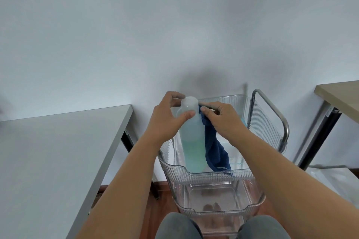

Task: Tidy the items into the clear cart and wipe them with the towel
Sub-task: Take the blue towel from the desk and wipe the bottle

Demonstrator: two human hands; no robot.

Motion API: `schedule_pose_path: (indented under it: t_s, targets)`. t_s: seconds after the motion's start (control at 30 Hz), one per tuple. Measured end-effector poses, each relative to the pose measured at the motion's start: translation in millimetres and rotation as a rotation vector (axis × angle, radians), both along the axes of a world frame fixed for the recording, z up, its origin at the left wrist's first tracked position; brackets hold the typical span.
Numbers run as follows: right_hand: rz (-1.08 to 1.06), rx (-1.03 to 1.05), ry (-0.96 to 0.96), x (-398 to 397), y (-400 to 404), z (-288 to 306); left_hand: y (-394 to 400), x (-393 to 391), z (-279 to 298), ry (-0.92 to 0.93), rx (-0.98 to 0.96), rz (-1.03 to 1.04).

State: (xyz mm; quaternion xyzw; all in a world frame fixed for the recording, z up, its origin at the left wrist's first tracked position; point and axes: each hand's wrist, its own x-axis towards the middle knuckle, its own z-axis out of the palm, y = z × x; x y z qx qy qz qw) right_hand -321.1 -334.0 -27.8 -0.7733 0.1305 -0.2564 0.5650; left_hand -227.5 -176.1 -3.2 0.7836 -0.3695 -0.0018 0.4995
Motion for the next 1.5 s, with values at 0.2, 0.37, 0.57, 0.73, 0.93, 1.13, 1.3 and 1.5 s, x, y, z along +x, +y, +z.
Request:
schedule_pose_path:
  t_s: [0.2,0.37,0.57,0.73,0.93,1.13,1.3,1.5]
  targets:
    - [0.011,-0.023,0.021,3.8,3.4,3.1,2.0,-0.5,16.9,-0.056,0.088,-0.053]
    - [0.006,-0.001,0.000,-0.4,6.3,4.8,-9.0,-7.0,20.0,-0.221,0.046,0.059]
    - [-0.003,-0.052,0.037,-1.5,5.8,5.7,4.1,-7.9,22.9,-0.174,0.073,-0.049]
    - [-0.016,-0.113,0.002,-2.0,10.5,6.1,-7.6,-19.6,9.9,-0.333,0.063,0.295]
    - [-0.037,-0.077,0.023,1.0,7.8,0.1,-9.5,-14.3,17.5,-0.248,0.066,0.194]
    - [-0.035,0.010,0.012,-1.4,8.2,-3.1,-3.5,-10.8,13.3,-0.087,0.043,0.160]
    - [-0.039,-0.012,0.012,-1.6,9.2,-3.1,-13.1,-14.6,22.5,-0.283,0.136,0.337]
    - [-0.060,-0.021,0.016,-2.0,5.3,-5.0,-8.8,-11.4,30.0,-0.287,0.222,0.152]
